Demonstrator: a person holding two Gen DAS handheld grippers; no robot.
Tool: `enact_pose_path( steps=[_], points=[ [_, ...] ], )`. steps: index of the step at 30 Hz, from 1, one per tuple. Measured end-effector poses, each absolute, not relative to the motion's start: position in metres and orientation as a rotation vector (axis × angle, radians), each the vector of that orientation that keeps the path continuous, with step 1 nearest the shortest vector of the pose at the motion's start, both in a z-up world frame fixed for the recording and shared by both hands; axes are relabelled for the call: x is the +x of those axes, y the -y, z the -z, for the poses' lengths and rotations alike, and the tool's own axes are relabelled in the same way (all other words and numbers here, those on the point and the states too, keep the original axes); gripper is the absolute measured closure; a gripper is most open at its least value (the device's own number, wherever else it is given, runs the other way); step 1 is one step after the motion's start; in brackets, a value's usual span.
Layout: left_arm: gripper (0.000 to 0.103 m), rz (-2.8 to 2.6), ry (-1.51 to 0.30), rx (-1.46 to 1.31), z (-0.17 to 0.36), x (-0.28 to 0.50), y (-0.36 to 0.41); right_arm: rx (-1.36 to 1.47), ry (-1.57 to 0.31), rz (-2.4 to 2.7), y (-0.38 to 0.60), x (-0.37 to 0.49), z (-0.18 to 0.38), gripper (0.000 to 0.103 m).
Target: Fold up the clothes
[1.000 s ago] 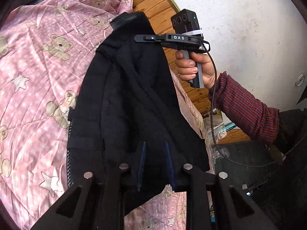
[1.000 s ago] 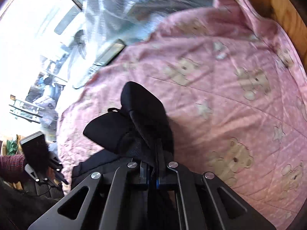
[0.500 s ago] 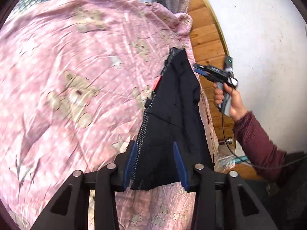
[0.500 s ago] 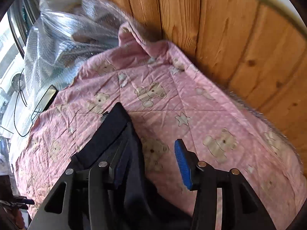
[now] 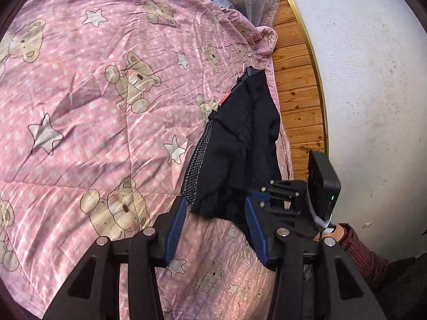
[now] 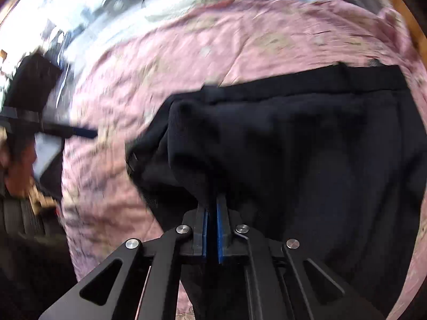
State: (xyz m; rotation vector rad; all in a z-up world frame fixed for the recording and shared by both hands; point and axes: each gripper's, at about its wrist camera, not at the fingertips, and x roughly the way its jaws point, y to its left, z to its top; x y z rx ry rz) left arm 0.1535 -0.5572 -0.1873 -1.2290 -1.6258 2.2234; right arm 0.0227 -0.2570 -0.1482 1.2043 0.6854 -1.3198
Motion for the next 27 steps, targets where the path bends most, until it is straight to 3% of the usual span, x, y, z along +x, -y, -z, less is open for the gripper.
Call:
enact_pose_path(
  steps=[4,6,10,12,15,16,17,20,22,25,27],
  points=[
    [0.051,-2.228,1.612,-1.224,0.191,0.156,0.541,1.32,-0.348,1.461,0.22,-0.044,0.125,0.1],
    [0.045,-2.225,1.612,-1.239,0.2,0.147,0.532,1.394,-0.236,1.515,0.202,-0.069,0.132,0.1],
    [0.044,-2.267,1.533,-1.358,0.215,0.123,0.514,1.463,-0.065,1.671,0.173,-0.106,0.138,0.098],
    [0.044,-2.286,1.544,-1.331,0.217,0.121,0.511,1.43,-0.2,1.713,0.179,-0.104,0.14,0.09],
    [0.044,-2.248,1.636,-1.19,0.218,0.116,0.516,1.28,-0.756,1.906,0.199,-0.085,0.152,0.06],
    [0.044,-2.229,1.671,-1.129,0.217,0.114,0.519,1.21,-0.9,1.994,0.199,-0.081,0.152,0.061],
    [0.044,-2.21,1.702,-1.08,0.217,0.11,0.522,1.16,-0.932,2.055,0.195,-0.077,0.143,0.061],
    [0.044,-2.187,1.733,-1.058,0.217,0.095,0.529,0.997,-0.762,1.953,0.195,-0.032,0.101,0.06],
    [0.044,-2.185,1.722,-1.051,0.213,0.088,0.534,0.913,-0.773,1.693,0.212,0.015,0.097,0.051],
    [0.044,-2.164,1.744,-0.966,0.205,0.084,0.544,0.839,-0.906,1.39,0.244,0.068,0.132,0.045],
    [0.044,-2.14,1.78,-0.906,0.201,0.081,0.551,0.813,-1.036,1.321,0.267,0.078,0.17,0.046]
  ],
)
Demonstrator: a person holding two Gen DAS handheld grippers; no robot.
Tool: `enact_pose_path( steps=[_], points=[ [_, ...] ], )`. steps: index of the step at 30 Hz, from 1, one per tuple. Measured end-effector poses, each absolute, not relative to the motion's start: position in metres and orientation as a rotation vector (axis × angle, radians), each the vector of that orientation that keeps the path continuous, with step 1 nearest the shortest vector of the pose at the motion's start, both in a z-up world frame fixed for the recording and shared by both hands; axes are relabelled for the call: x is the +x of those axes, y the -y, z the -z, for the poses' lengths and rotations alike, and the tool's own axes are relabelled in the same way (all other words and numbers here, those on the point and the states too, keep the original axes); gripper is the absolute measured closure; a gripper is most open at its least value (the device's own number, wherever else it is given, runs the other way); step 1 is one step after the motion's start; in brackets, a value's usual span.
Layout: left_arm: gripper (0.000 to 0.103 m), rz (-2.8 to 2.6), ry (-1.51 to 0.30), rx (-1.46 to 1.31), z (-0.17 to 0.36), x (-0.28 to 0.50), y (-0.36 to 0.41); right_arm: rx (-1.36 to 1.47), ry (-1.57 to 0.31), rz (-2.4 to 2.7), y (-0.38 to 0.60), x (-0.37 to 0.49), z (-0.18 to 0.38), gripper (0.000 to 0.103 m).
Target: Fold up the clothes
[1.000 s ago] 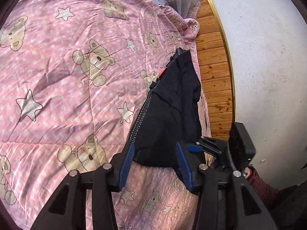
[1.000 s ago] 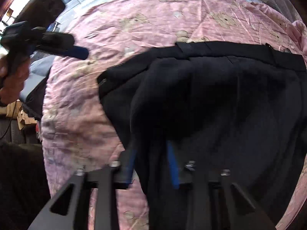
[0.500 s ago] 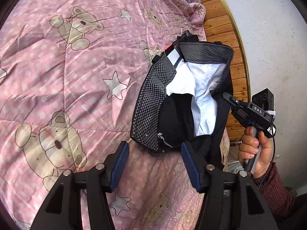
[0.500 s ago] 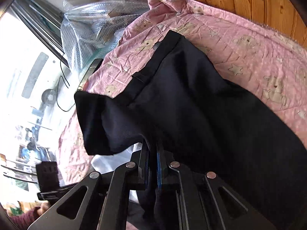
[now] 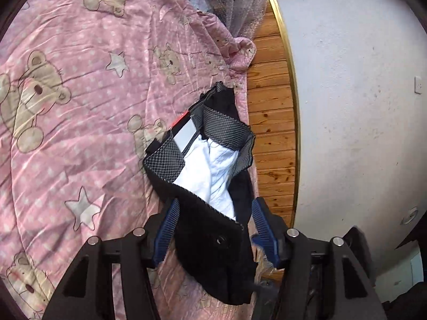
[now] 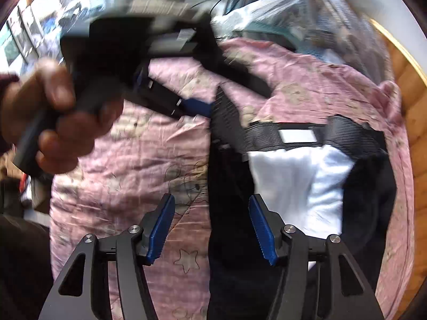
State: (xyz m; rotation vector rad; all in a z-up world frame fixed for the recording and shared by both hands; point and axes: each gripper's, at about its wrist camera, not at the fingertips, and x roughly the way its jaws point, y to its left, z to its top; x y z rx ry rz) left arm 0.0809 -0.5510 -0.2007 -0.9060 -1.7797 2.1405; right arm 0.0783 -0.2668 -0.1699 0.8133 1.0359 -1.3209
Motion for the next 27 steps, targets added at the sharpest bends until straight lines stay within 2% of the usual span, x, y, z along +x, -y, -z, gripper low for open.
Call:
enact_pose_path(
  steps=[1,2,3,7,10,12,17,23,24,25,26,27],
  points=[
    [0.044,-2.134,1.792,-0.885,0.198,0.078,0.555,0.817,-1.077,1.335,0.276,0.072,0.183,0.062],
    [0.044,-2.136,1.789,-0.872,0.195,0.075,0.558,0.852,-1.065,1.366,0.283,0.058,0.189,0.083],
    [0.044,-2.149,1.773,-0.866,0.19,0.073,0.562,0.933,-0.98,1.414,0.287,0.033,0.186,0.098],
    [0.043,-2.284,1.724,-0.828,0.169,0.084,0.586,1.292,-0.335,1.494,0.271,-0.083,0.163,0.097],
    [0.032,-2.336,1.766,-0.844,0.178,0.101,0.594,1.442,-0.186,1.554,0.259,-0.128,0.18,0.097],
    [0.032,-2.3,1.803,-0.944,0.194,0.099,0.588,1.56,-0.067,1.511,0.255,-0.148,0.199,0.094],
    [0.032,-2.262,1.662,-1.158,0.213,0.057,0.552,1.617,0.005,1.431,0.255,-0.151,0.206,0.091],
    [0.032,-2.256,1.557,-1.142,0.214,0.003,0.535,1.629,-0.01,1.359,0.269,-0.161,0.21,0.09],
    [0.034,-2.261,1.56,-1.134,0.216,0.0,0.536,1.616,-0.053,1.366,0.271,-0.16,0.208,0.089],
    [0.068,-2.258,1.573,-1.131,0.218,-0.001,0.538,1.595,-0.098,1.379,0.273,-0.159,0.201,0.078],
    [0.088,-2.257,1.587,-1.145,0.218,0.001,0.54,1.563,-0.136,1.392,0.273,-0.157,0.19,0.071],
    [0.093,-2.264,1.614,-1.152,0.214,0.008,0.547,1.512,-0.154,1.401,0.271,-0.154,0.175,0.061]
  ],
)
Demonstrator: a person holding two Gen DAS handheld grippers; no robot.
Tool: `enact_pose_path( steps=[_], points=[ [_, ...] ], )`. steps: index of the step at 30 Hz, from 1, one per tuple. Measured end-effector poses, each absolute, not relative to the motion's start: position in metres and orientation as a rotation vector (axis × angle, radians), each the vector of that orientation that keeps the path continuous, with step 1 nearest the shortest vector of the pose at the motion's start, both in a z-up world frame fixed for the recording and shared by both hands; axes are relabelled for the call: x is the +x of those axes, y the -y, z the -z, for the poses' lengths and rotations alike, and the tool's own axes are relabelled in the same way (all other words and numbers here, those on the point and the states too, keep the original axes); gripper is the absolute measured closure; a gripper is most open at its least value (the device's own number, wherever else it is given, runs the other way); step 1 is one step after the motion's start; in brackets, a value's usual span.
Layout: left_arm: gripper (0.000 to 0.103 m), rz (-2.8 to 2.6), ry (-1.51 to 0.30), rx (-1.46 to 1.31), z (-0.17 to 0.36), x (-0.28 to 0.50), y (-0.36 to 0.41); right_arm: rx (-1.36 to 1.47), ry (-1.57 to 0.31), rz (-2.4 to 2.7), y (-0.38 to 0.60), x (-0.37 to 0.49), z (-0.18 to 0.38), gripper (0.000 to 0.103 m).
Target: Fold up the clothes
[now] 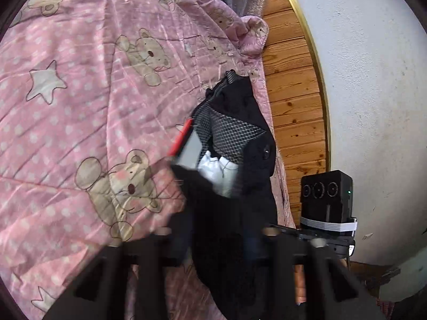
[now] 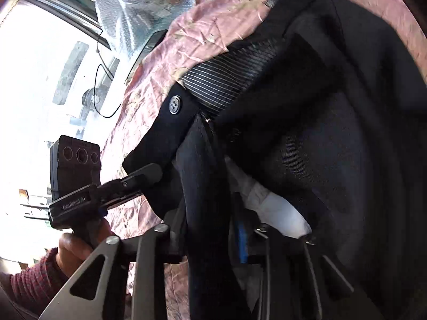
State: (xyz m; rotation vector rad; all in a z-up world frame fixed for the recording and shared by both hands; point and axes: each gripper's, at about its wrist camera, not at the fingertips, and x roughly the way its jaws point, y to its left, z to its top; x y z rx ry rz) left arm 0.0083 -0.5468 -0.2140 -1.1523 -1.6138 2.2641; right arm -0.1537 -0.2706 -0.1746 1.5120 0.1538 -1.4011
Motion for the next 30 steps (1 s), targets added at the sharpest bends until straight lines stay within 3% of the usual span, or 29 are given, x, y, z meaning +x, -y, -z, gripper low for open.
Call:
enact_pose_path(
  steps=[3,8,12,17,20,21,22,23,28,30],
  points=[
    [0.093,-2.331,1.691,-1.142,0.195,0.058,0.579,1.358,-0.186,1.418,0.253,-0.138,0.139,0.046],
    [0.087,-2.312,1.667,-1.44,0.223,0.096,0.587,1.334,-0.444,1.479,0.23,-0.103,0.153,0.052],
    [0.072,-2.382,1.647,-1.488,0.206,0.112,0.59,1.364,-0.298,1.533,0.185,-0.099,0.145,0.052],
    [0.07,-2.459,1.577,-1.316,0.16,0.11,0.576,1.402,-0.134,1.736,0.135,-0.139,0.142,0.051],
    [0.065,-2.352,1.534,-1.294,0.155,0.071,0.543,1.382,-0.198,1.689,0.172,-0.144,0.153,0.051],
    [0.062,-2.313,1.527,-1.304,0.155,0.054,0.532,1.381,-0.263,1.694,0.193,-0.143,0.16,0.054],
    [0.061,-2.285,1.516,-1.319,0.155,0.037,0.524,1.383,-0.337,1.706,0.208,-0.14,0.165,0.084],
    [0.061,-2.274,1.497,-1.332,0.154,0.023,0.517,1.363,-0.391,1.715,0.218,-0.133,0.166,0.099],
    [0.06,-2.309,1.463,-1.3,0.133,0.015,0.514,0.943,-0.683,1.708,0.244,-0.032,0.108,0.1],
    [0.052,-2.35,1.489,-1.259,0.129,0.039,0.524,0.81,-0.842,1.669,0.249,0.021,0.111,0.098]
  ],
)
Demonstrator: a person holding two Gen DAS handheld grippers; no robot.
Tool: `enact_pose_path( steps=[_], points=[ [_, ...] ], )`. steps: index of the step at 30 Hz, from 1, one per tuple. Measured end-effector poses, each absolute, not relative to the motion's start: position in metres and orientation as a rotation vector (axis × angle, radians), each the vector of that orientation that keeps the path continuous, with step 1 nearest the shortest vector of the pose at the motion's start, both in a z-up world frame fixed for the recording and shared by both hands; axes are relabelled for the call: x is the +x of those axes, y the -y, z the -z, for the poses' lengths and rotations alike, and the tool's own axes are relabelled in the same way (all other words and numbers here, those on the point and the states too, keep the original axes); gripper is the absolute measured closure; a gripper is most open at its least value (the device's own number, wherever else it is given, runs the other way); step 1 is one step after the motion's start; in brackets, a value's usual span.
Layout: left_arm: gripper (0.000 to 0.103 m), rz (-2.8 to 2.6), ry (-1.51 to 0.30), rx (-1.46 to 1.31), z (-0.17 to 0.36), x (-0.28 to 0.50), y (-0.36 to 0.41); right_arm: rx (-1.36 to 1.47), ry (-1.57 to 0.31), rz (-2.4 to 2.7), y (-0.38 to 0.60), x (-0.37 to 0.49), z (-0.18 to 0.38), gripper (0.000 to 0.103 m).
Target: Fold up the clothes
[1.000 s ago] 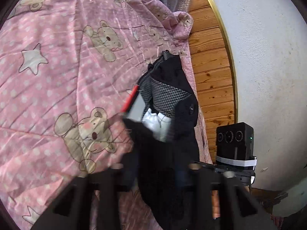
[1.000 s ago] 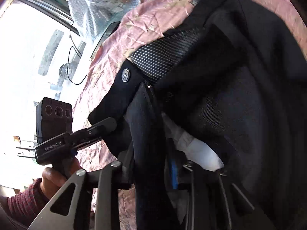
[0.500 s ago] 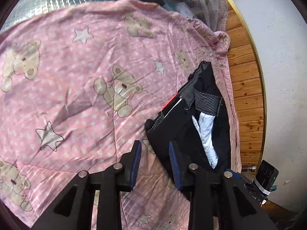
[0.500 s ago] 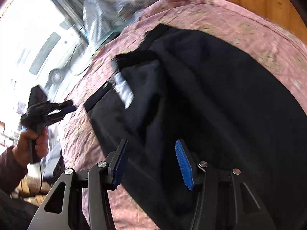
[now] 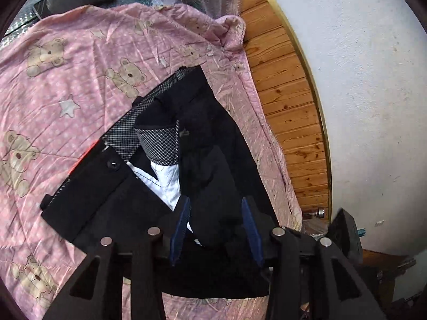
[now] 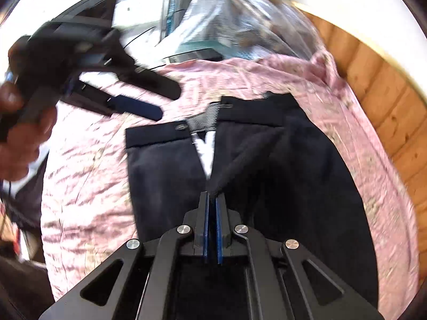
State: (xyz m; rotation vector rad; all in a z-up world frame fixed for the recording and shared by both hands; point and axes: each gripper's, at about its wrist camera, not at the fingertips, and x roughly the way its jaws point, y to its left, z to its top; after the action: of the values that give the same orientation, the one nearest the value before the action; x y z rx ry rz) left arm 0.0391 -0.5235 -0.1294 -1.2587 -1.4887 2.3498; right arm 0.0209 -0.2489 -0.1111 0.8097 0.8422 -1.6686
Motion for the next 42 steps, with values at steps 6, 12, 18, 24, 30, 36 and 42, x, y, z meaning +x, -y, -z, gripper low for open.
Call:
enact_pose_path(
  steps=[6,12,18,24,30,36,42],
  points=[
    [0.042,-2.313,1.732,-1.275,0.163,0.084,0.53,0.76,-1.006,1.625,0.243,0.088,0.162,0.083],
    [0.038,-2.37,1.573,-1.545,0.179,0.053,0.506,0.908,-0.889,1.674,0.216,0.083,0.153,0.073],
    [0.067,-2.365,1.71,-1.321,0.193,0.059,0.52,1.252,-0.459,1.796,0.114,0.051,0.125,0.066],
    [0.095,-2.337,1.679,-1.134,0.198,0.077,0.553,1.804,0.363,2.042,-0.114,0.036,0.165,0.057],
    [0.094,-2.345,1.625,-1.277,0.219,0.088,0.552,1.805,0.72,2.484,-0.283,0.029,0.152,0.058],
    [0.092,-2.511,1.444,-1.341,0.207,0.073,0.556,1.826,0.668,2.737,-0.385,-0.012,0.164,0.06],
    [0.091,-2.589,1.272,-1.493,0.198,0.052,0.551,1.797,0.772,2.8,-0.439,-0.011,0.137,0.067]
  ],
)
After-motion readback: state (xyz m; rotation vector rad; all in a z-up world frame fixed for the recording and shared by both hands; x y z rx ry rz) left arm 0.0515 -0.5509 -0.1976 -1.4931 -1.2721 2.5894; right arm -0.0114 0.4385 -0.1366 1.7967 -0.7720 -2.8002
